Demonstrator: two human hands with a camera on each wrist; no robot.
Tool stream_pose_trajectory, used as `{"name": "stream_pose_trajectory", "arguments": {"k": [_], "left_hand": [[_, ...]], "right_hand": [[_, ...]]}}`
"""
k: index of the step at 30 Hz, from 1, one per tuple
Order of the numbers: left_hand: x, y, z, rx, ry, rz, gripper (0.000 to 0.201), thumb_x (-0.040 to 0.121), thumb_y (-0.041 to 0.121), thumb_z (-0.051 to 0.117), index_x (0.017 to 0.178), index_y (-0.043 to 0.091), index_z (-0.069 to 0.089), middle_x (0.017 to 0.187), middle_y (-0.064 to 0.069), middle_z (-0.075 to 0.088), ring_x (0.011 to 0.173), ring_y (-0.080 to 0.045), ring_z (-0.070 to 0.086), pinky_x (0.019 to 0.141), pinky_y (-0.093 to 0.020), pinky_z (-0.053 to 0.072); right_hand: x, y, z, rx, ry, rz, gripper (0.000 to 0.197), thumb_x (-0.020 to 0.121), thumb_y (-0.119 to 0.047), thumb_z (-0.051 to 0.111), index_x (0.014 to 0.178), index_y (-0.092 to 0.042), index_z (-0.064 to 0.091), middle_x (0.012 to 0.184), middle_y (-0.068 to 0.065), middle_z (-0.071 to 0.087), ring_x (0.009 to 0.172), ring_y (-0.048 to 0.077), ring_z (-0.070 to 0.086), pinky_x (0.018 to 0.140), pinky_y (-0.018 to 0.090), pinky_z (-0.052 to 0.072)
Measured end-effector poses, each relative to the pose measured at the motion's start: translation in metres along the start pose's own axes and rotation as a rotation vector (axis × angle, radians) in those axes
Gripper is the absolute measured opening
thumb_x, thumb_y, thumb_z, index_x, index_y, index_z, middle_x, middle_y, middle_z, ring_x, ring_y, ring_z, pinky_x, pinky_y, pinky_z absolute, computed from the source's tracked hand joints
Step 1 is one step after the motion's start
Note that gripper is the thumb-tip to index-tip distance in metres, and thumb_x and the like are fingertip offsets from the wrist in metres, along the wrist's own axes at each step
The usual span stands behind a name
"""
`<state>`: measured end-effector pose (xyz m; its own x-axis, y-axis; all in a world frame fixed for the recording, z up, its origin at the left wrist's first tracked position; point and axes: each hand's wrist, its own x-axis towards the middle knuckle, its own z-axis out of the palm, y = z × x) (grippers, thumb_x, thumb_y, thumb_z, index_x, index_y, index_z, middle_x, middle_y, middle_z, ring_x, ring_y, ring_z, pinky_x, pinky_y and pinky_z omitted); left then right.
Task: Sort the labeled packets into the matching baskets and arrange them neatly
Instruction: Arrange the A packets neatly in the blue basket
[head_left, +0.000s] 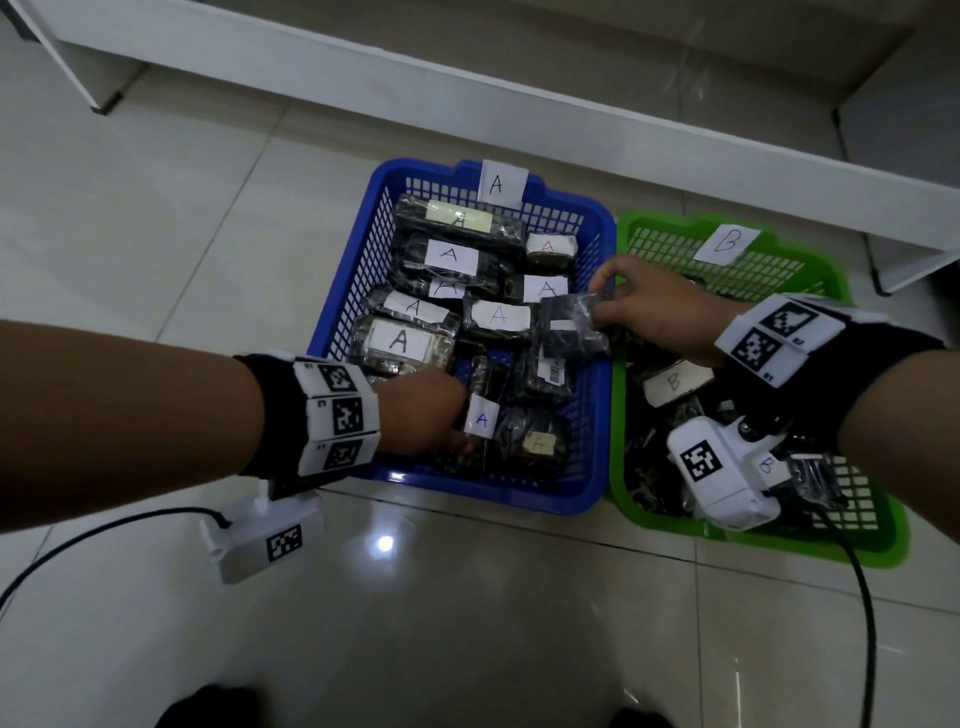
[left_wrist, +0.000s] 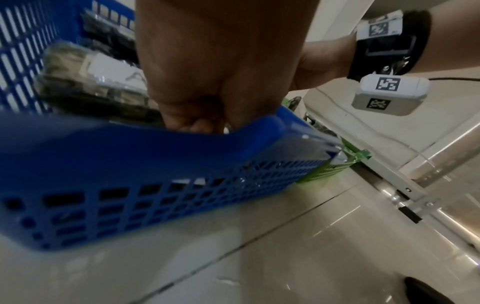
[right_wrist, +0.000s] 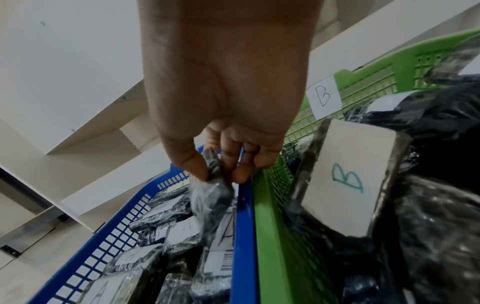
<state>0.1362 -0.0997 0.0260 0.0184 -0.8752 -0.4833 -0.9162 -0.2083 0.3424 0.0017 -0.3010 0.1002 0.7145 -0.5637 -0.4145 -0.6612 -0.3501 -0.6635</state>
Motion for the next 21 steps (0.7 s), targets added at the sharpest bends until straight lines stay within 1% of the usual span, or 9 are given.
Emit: {"name": "stream_pose_trajectory", "arguments": {"k": [3,5,7,9,12,14,16,18,21], "left_hand": [[0.002,0.0,-0.003,-0.076,-0.025,-0.027,0.034,0.084,0.039,0.065,0.094,0.007,0.061,0.086,-0.005,0.062,0.084,-0.021,0.062,0.073,-0.031,0.049],[0.003,-0.002,-0.005,-0.06,-0.054,-0.03,0.037,0.083,0.044,0.065,0.097,0.01,0.058,0.089,-0.004,0.06,0.086,-0.021,0.061,0.071,-0.031,0.047],[0.001,-0.003,-0.005,0.0,-0.046,-0.021,0.042,0.084,0.049,0.062,0.104,0.013,0.055,0.096,-0.005,0.061,0.087,-0.021,0.059,0.069,-0.029,0.041],[-0.001,-0.004,-0.005,0.027,-0.041,0.01,0.044,0.086,0.05,0.058,0.108,0.013,0.053,0.1,-0.006,0.063,0.088,-0.022,0.058,0.069,-0.027,0.039],[-0.007,-0.011,-0.014,-0.003,-0.146,0.037,0.039,0.089,0.044,0.057,0.111,0.012,0.052,0.103,-0.006,0.063,0.084,-0.017,0.054,0.072,-0.028,0.043],[-0.015,-0.022,-0.027,0.081,-0.155,0.043,0.035,0.09,0.038,0.058,0.115,0.013,0.053,0.105,-0.004,0.063,0.087,-0.016,0.056,0.077,-0.028,0.046],[-0.028,-0.037,-0.039,0.233,-0.1,0.046,0.031,0.09,0.037,0.057,0.115,0.018,0.055,0.104,-0.002,0.064,0.09,-0.017,0.059,0.075,-0.026,0.044],[-0.042,-0.05,-0.044,0.37,-0.063,0.057,0.026,0.091,0.037,0.054,0.113,0.023,0.058,0.106,0.002,0.063,0.092,-0.016,0.061,0.073,-0.026,0.045],[-0.054,-0.057,-0.036,0.566,-0.031,0.172,0.035,0.091,0.037,0.051,0.126,0.029,0.052,0.122,0.008,0.056,0.102,-0.016,0.06,0.077,-0.03,0.049]], "right_hand": [[0.0,-0.004,0.002,-0.006,0.081,-0.075,0.019,0.082,-0.011,0.064,0.099,-0.01,0.055,0.077,0.013,0.064,0.059,0.017,0.053,0.052,0.026,0.038],[-0.002,-0.01,0.006,-0.068,0.142,-0.165,0.017,0.084,-0.011,0.06,0.1,-0.008,0.055,0.062,0.001,0.055,0.046,0.003,0.047,0.047,0.017,0.036],[-0.007,-0.018,0.011,-0.143,0.175,-0.279,0.015,0.084,-0.013,0.059,0.098,-0.012,0.056,0.059,-0.007,0.05,0.045,-0.002,0.046,0.044,0.009,0.033],[-0.012,-0.024,0.019,-0.282,0.156,-0.381,0.017,0.085,-0.018,0.06,0.102,-0.018,0.056,0.066,-0.008,0.054,0.056,0.005,0.052,0.05,0.016,0.038],[-0.015,-0.023,0.036,-0.68,0.125,-0.47,0.026,0.086,-0.028,0.057,0.111,-0.019,0.054,0.082,-0.001,0.058,0.077,0.02,0.056,0.06,0.029,0.04],[-0.013,-0.014,0.047,-0.926,0.016,-0.452,0.037,0.088,-0.041,0.054,0.12,-0.021,0.051,0.105,0.004,0.058,0.096,0.024,0.054,0.075,0.034,0.045],[-0.013,-0.006,0.053,-0.93,-0.178,-0.353,0.056,0.088,-0.053,0.051,0.135,-0.025,0.041,0.123,0.004,0.048,0.108,0.023,0.051,0.084,0.033,0.045],[-0.013,-0.004,0.052,-0.791,-0.277,-0.279,0.061,0.09,-0.051,0.049,0.144,-0.027,0.031,0.119,0.002,0.04,0.104,0.019,0.048,0.08,0.026,0.039],[-0.008,-0.006,0.047,-0.689,-0.259,-0.271,0.052,0.095,-0.037,0.049,0.144,-0.028,0.036,0.106,-0.002,0.031,0.09,0.014,0.044,0.079,0.021,0.033]]}}
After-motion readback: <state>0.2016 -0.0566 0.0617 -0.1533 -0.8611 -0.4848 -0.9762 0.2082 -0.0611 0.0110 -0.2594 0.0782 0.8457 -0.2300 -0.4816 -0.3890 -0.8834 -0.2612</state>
